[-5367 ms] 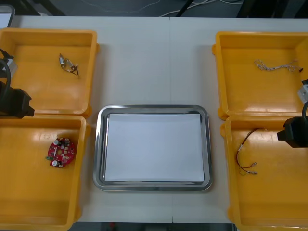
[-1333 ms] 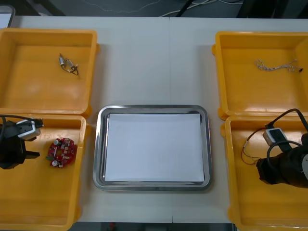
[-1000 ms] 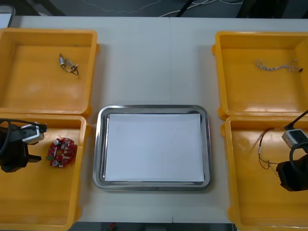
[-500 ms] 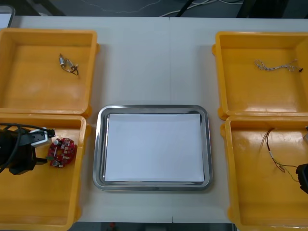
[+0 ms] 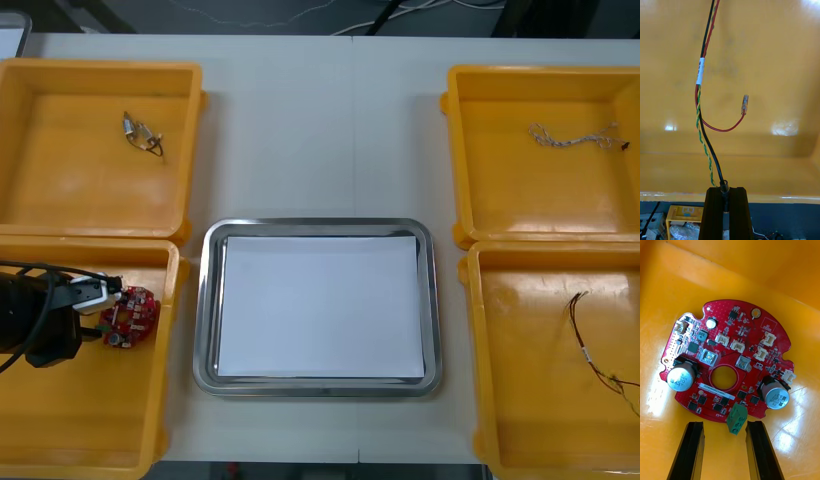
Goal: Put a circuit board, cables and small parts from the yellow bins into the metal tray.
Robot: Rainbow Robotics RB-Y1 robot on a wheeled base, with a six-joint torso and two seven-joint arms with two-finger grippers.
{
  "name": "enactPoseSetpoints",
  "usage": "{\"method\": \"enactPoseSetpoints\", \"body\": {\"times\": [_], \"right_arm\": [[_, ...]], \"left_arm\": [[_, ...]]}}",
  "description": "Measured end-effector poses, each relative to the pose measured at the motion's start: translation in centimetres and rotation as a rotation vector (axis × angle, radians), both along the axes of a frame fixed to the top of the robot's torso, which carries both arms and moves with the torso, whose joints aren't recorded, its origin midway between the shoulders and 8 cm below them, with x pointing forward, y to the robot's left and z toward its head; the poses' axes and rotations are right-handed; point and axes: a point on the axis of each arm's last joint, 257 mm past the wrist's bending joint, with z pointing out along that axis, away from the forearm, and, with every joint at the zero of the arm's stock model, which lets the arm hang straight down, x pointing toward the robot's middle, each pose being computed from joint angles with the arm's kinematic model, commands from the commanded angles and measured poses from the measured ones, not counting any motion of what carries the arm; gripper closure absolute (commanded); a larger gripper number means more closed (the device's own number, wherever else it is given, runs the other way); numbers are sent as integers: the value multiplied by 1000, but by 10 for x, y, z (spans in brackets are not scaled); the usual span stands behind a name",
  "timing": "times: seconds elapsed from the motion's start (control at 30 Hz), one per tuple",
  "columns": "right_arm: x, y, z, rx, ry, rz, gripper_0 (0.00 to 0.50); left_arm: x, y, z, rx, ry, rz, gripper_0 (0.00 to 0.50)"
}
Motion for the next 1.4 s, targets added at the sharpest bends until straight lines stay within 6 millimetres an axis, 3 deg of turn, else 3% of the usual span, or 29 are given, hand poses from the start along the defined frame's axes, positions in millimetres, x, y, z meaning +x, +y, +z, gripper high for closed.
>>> {"method": "enactPoseSetpoints", "body": {"times": [0.1,0.17,0.27,0.37,0.43,0.6,0.8,0.87,0.97,1.0,1.4], "right_arm": [[-8,0,-4,4,18,-4,500],[-12,-1,-6,5,25,-6,466],[-14,-1,-8,8,30,-7,308],[-13,0,-7,7,25,-5,76],[-13,0,-7,7,23,-4,9],[-9,1,-5,7,12,-2,0],[8,4,5,6,-29,14,0],[16,6,10,5,-48,22,0],[30,9,20,5,-80,34,0],[35,11,23,6,-93,36,0],[72,28,26,145,-137,-142,0]], "left_arm": [[0,2,0,7,-1,1,176],[0,2,0,9,-2,1,173],[1,3,0,10,-2,2,167],[0,2,-1,11,-1,1,162],[0,1,-2,11,2,-1,162],[-3,-2,-6,10,11,-10,171],[-4,-4,-7,9,13,-14,250],[-4,-4,-7,8,12,-14,371],[-4,-5,-8,8,12,-13,485],[-4,-5,-8,7,12,-13,500],[-4,-4,-8,9,12,-13,500]]}}
